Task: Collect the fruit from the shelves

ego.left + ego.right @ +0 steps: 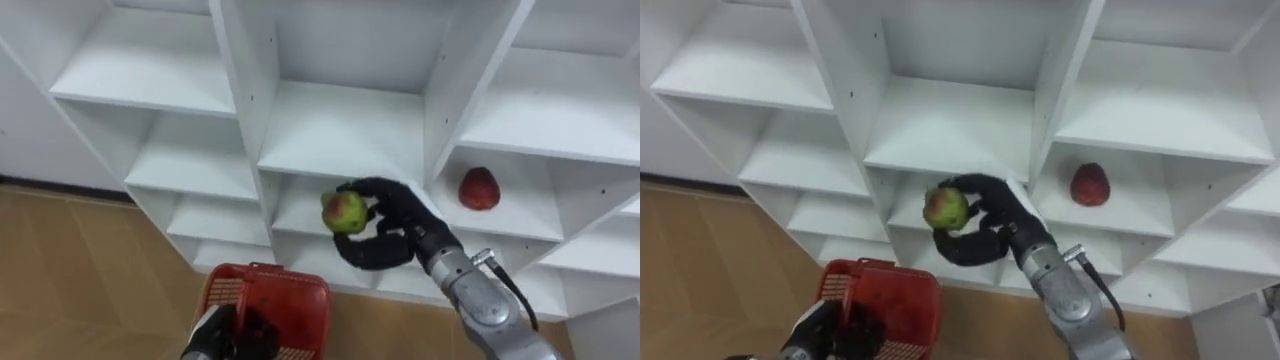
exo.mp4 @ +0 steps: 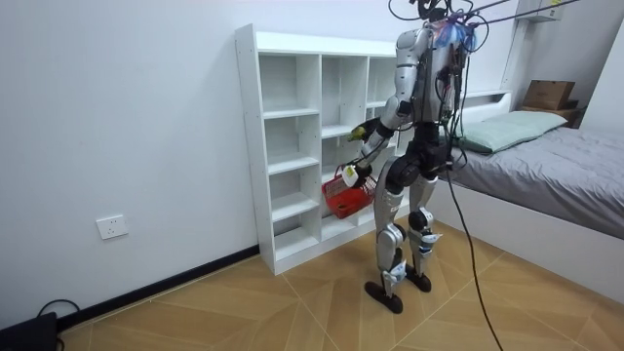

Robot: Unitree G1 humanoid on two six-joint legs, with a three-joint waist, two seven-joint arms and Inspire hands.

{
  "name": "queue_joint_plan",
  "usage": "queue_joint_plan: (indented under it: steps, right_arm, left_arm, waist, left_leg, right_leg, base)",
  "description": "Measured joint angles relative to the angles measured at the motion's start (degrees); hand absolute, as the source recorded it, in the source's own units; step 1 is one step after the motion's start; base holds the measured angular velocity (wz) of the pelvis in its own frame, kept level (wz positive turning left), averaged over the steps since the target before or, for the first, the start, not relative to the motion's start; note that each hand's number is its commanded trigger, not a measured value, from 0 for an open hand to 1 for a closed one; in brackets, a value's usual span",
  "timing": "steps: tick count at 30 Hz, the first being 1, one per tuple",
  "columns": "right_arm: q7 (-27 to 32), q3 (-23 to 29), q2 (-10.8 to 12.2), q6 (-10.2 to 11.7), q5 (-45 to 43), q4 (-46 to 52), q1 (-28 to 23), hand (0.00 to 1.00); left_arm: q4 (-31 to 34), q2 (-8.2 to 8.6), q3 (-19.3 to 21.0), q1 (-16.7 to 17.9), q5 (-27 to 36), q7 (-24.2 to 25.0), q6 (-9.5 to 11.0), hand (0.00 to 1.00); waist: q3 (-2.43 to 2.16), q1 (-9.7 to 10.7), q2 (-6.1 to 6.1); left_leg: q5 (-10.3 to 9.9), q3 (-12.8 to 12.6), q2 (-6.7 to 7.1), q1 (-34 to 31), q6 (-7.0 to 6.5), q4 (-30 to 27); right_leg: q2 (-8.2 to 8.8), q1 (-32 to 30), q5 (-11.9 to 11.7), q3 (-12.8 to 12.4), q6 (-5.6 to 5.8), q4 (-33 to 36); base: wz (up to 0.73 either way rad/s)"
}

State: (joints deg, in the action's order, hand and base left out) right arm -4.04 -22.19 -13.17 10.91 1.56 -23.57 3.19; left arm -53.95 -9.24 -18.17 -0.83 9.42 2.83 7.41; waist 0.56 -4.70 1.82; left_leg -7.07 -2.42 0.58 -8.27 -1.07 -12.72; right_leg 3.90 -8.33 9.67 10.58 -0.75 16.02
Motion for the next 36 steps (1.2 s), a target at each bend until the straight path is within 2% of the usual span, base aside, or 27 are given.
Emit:
queue_joint_plan:
  steps: [2, 7, 11, 12, 16, 21, 28, 32, 36]
  right_arm:
    - [-0.98, -0.26, 0.03, 0.00, -0.36, 0.19, -0.15, 1.00]
    - [-1.07, -0.90, 0.07, 0.09, -0.64, 3.87, -1.33, 1.00]
    - [-1.17, -1.33, 0.75, 0.28, -2.11, 4.32, -2.46, 1.00]
    - [-1.17, -1.34, 0.96, 0.28, -2.24, 4.05, -2.90, 1.00]
    - [-0.97, -1.36, 1.79, 0.78, -3.01, 2.44, -4.16, 1.00]
    - [-0.90, -1.60, 2.12, 0.69, -3.79, -2.07, -4.57, 1.00]
    - [-0.80, -1.34, 2.06, 0.19, -6.89, -6.13, -4.21, 1.00]
    - [-0.92, -1.44, 2.09, 0.17, -6.70, -7.74, -4.27, 1.00]
    - [-0.96, -1.39, 2.09, 0.17, -6.81, -8.04, -4.36, 1.00]
  left_arm:
    - [0.01, 0.63, 0.01, -0.08, 0.02, 0.05, 0.60, 1.00]
    - [0.31, 1.77, -0.07, -0.08, 0.08, 0.11, 1.55, 1.00]
    - [3.07, 1.82, -0.07, -0.03, -0.01, -0.01, 1.61, 1.00]
    - [4.50, 1.86, -0.07, -0.02, 0.00, -0.04, 1.78, 1.00]
    - [6.75, 2.24, -0.38, -0.59, 0.08, 0.19, 3.68, 1.00]
    - [6.47, 2.62, -1.30, -1.29, 0.08, 0.76, 3.76, 1.00]
    - [6.00, 3.38, -1.32, -1.25, 0.18, 1.43, 3.76, 1.00]
    - [6.16, 3.26, -3.26, -1.25, 4.36, 1.45, 3.76, 1.00]
    - [7.74, 3.29, -3.72, -1.25, 4.84, 1.42, 3.75, 1.00]
  waist:
    - [0.04, 0.11, -0.13]
    - [0.15, 1.41, -0.37]
    - [0.28, 1.80, -0.57]
    - [0.31, 1.62, -0.83]
    - [0.31, 1.53, -1.89]
    - [0.23, 1.80, -2.27]
    - [0.60, 2.68, -2.81]
    - [0.66, 2.89, -2.97]
    - [0.63, 2.93, -3.39]
  left_leg:
    - [-0.06, -0.79, -0.11, 0.08, 0.06, -0.01]
    - [-0.28, -1.44, -0.30, 0.47, 0.08, -0.05]
    - [-0.46, -1.56, -0.42, 0.40, 0.12, -0.07]
    - [-0.54, -1.79, -0.77, 0.39, 0.14, -0.06]
    - [-0.95, -2.73, -0.79, 0.24, 0.17, -0.07]
    - [-0.99, -3.15, -0.85, -1.48, 0.14, -0.29]
    - [-1.10, -3.21, -1.07, -2.28, 0.04, -0.82]
    - [-1.12, -3.21, -1.14, -2.41, 0.07, -0.84]
    - [-1.11, -3.20, -1.17, -3.14, 0.08, -1.06]
  right_leg:
    - [-0.07, -0.61, -0.02, -1.36, -0.06, 0.79]
    - [-0.29, -0.22, -0.02, -1.81, -0.06, 0.58]
    - [-0.80, -0.30, -0.09, -2.04, -0.06, 0.24]
    - [-1.04, -0.23, -0.37, -2.28, -0.07, -0.33]
    - [-1.16, -0.83, -0.46, -2.61, -0.11, -0.28]
    - [-1.13, -2.71, -0.48, -2.84, -0.15, 0.29]
    - [-0.92, -3.51, -0.47, -2.77, -0.14, 0.75]
    - [-0.97, -3.80, -0.40, -2.74, -0.19, 0.73]
    - [-1.03, -4.70, -0.48, -2.75, -0.28, 0.81]
  base:
    - [-0.22]
    - [-0.05]
    - [-0.01]
    - [-0.13]
    - [-0.13]
    - [-0.04]
    - [0.00]
    - [0.00]
    - [0.00]
